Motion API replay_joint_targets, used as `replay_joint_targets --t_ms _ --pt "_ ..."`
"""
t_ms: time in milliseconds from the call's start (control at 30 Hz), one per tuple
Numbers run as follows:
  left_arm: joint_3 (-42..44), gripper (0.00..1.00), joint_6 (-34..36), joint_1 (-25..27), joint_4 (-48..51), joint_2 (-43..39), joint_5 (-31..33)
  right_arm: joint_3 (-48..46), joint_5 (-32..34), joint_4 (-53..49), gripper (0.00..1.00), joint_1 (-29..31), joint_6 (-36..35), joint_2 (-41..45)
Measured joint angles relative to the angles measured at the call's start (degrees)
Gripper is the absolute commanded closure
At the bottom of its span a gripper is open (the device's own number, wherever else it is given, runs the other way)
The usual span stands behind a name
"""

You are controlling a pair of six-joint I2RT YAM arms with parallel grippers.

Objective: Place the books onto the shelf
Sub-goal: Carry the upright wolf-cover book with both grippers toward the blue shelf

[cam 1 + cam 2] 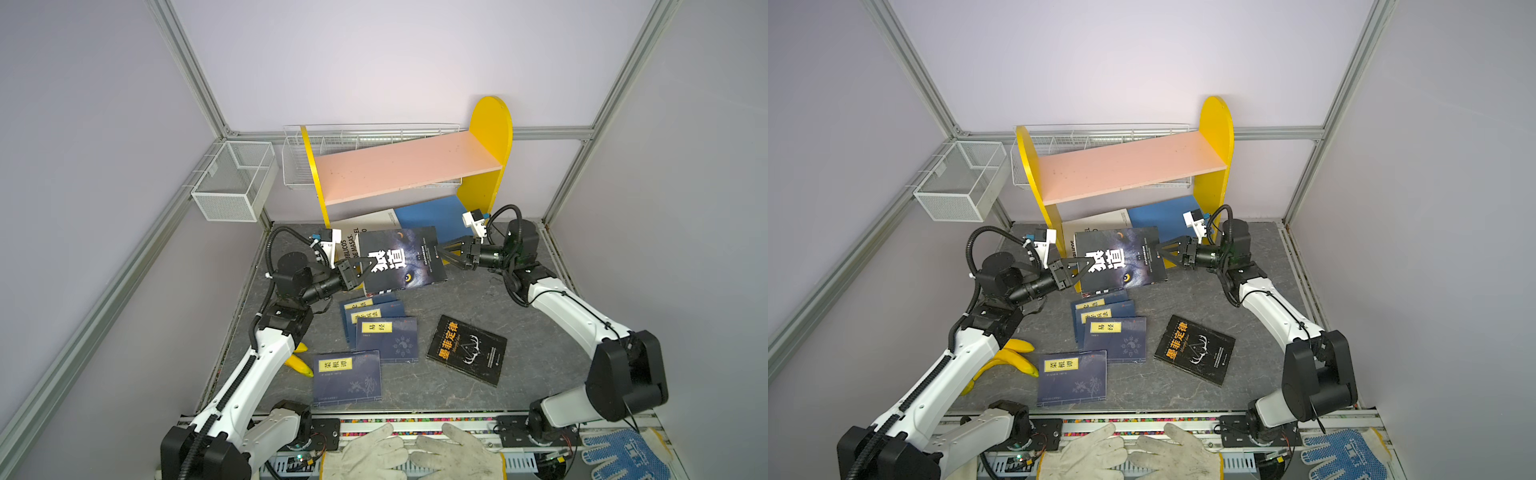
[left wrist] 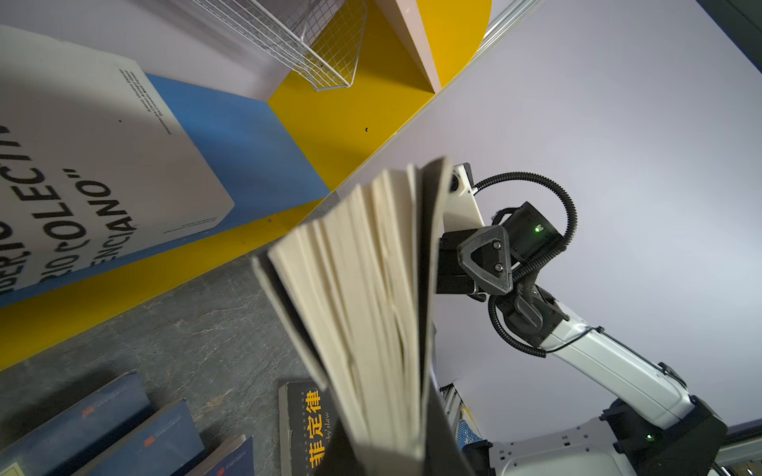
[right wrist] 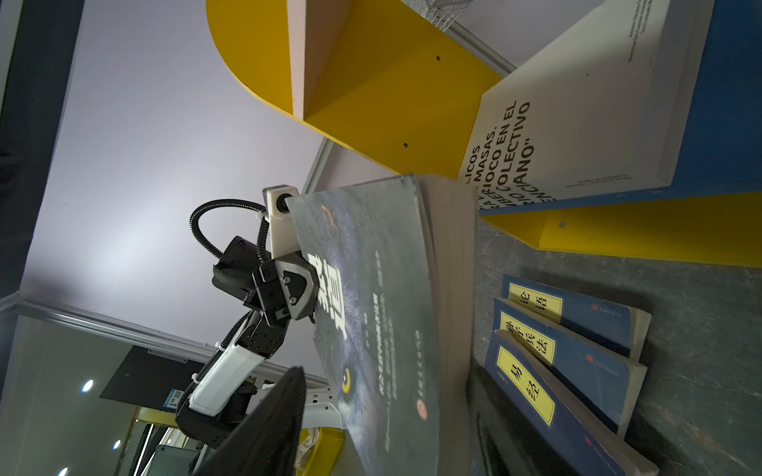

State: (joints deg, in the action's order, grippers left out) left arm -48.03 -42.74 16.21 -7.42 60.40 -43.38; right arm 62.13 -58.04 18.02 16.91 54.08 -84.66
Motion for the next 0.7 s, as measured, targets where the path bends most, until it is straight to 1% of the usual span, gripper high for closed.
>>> replay_joint_targets --t_ms 133,267,533,700 --pt "0.00 1.00 -0.04 -0.96 0.94 0.00 0.26 -3.10 0.15 -2.25 0.27 1.55 -2.08 1.99" --pt "0.00 1.00 -0.22 -1.20 0.94 -0.13 -0.17 -4.61 0.63 -2.91 0.24 2.95 -3.23 2.93" --pt "0.00 1.00 -0.48 -1.38 2.64 -2.38 -0.35 -4.72 1.01 -3.30 0.23 3.89 -4.09 2.73" --pt "0.00 1.00 -0.57 -1.97 2.91 -4.63 0.07 -4.72 2.93 -9.75 0.23 4.20 -8.39 2.56"
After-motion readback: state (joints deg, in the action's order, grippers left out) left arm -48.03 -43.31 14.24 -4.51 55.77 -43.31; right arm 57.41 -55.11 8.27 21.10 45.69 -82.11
